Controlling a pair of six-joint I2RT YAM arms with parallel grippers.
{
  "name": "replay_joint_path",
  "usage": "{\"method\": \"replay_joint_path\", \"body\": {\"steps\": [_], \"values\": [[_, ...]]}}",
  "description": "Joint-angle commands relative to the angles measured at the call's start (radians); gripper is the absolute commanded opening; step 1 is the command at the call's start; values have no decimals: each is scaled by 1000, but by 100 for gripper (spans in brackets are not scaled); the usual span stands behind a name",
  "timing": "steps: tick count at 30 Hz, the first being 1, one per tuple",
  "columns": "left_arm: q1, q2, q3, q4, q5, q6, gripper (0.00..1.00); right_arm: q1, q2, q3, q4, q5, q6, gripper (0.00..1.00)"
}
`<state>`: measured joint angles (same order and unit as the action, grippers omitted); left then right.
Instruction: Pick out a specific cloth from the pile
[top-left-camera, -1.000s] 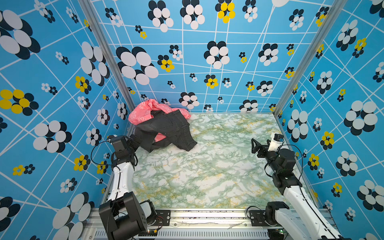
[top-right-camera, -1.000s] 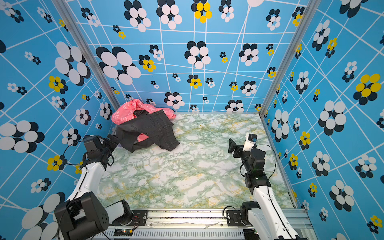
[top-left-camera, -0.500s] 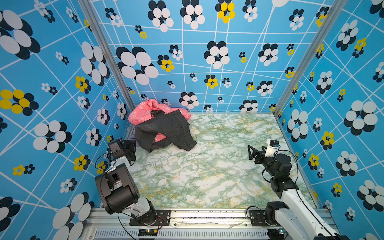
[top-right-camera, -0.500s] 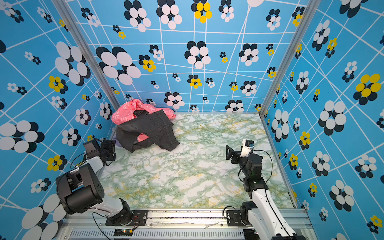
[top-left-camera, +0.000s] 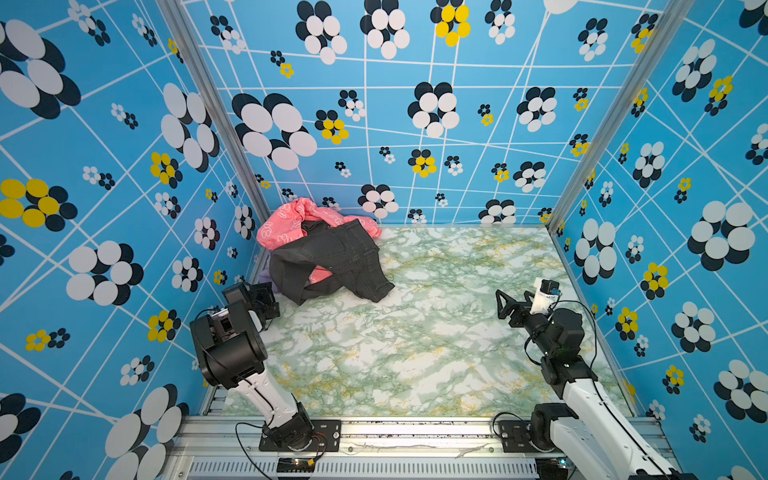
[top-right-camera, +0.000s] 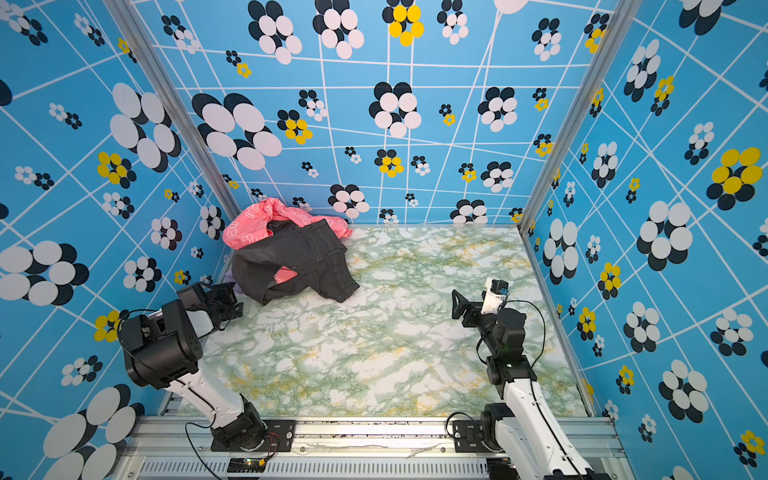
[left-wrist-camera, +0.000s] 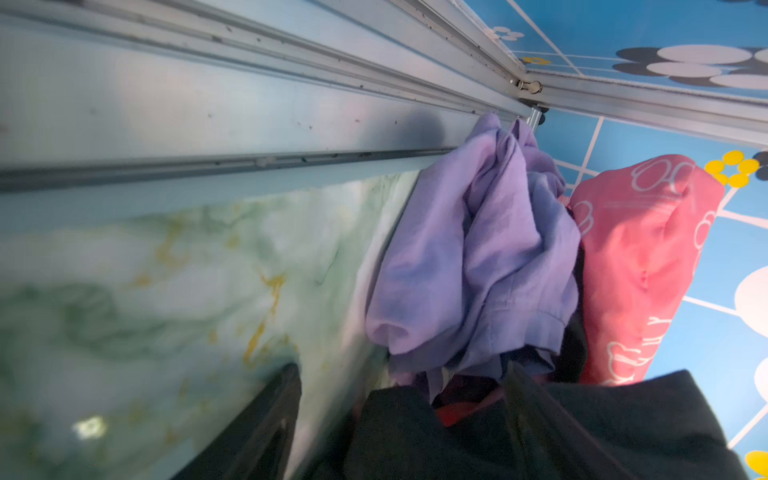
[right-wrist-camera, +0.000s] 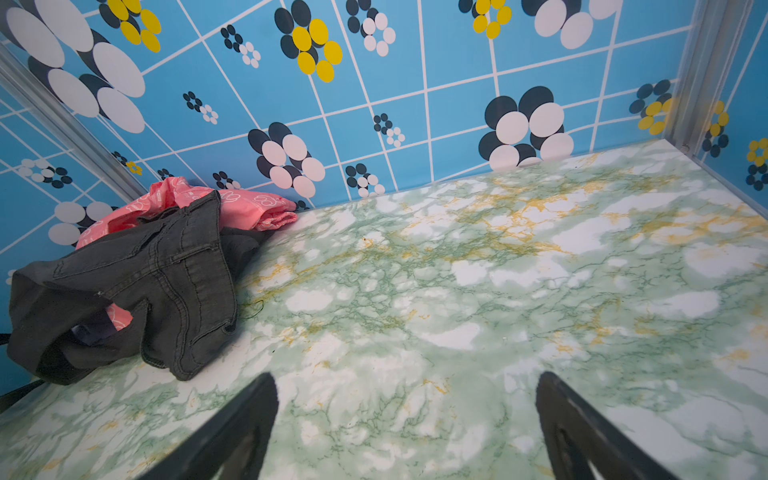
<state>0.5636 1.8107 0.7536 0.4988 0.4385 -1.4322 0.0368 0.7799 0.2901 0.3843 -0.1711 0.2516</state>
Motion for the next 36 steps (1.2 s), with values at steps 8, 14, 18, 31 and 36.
{"method": "replay_joint_path", "body": {"steps": [8,14,18,31,36], "values": [[9,130,67,62,42,-76,56,4,-10,13,-15,-13,1,99],[7,181,105,55,76,-57,36,5,-11,12,-25,-5,-3,99],[6,200,112,91,90,-51,13,4,-13,12,-28,-2,1,99],[-8,-18,174,-78,60,121,0,5,-69,12,-62,19,8,99],[-23,-165,254,-252,-6,252,0,5,-99,15,-84,19,11,99]]}}
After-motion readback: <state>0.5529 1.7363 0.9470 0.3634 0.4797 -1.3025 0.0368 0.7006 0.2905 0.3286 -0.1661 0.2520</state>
